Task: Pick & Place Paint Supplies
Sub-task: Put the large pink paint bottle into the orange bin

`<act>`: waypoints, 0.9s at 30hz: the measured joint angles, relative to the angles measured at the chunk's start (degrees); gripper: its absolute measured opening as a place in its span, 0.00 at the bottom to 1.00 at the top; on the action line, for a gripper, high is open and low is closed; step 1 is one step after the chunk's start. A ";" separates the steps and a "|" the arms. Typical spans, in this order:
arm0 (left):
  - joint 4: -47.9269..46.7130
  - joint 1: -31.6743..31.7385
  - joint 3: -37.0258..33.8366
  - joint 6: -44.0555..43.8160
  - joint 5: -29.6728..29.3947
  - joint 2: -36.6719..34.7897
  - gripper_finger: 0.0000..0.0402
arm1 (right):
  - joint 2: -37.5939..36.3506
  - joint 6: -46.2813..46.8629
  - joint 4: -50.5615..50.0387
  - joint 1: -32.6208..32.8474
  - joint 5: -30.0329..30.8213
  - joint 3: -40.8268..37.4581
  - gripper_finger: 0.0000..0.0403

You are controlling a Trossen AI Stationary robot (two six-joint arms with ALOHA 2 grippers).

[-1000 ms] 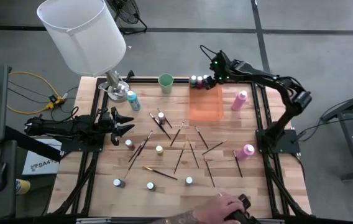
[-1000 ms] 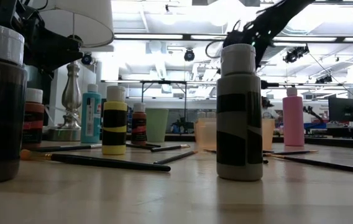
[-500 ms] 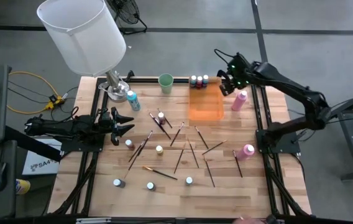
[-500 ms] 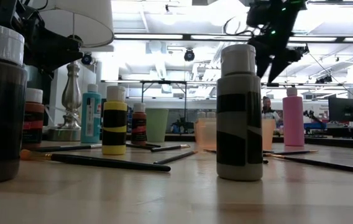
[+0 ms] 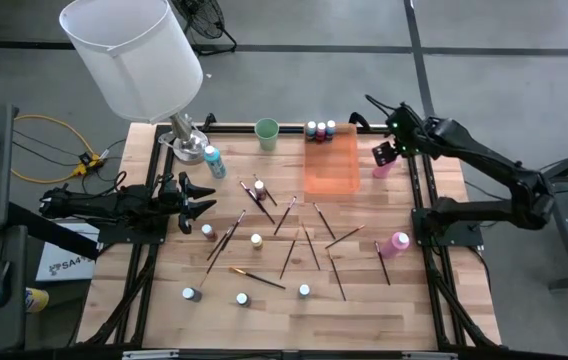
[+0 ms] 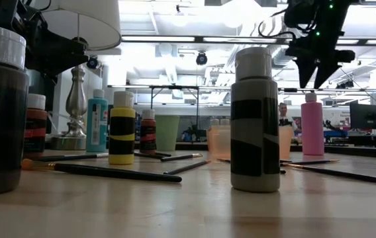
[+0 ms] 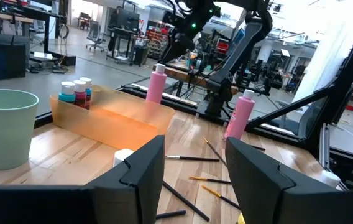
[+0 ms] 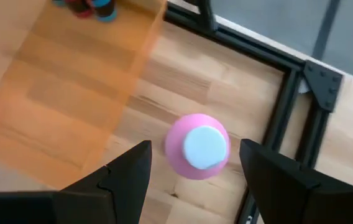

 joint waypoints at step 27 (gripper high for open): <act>0.02 -0.02 -0.01 0.00 0.00 -0.01 0.42 | 3.90 5.55 4.36 -2.54 -3.32 -3.93 0.37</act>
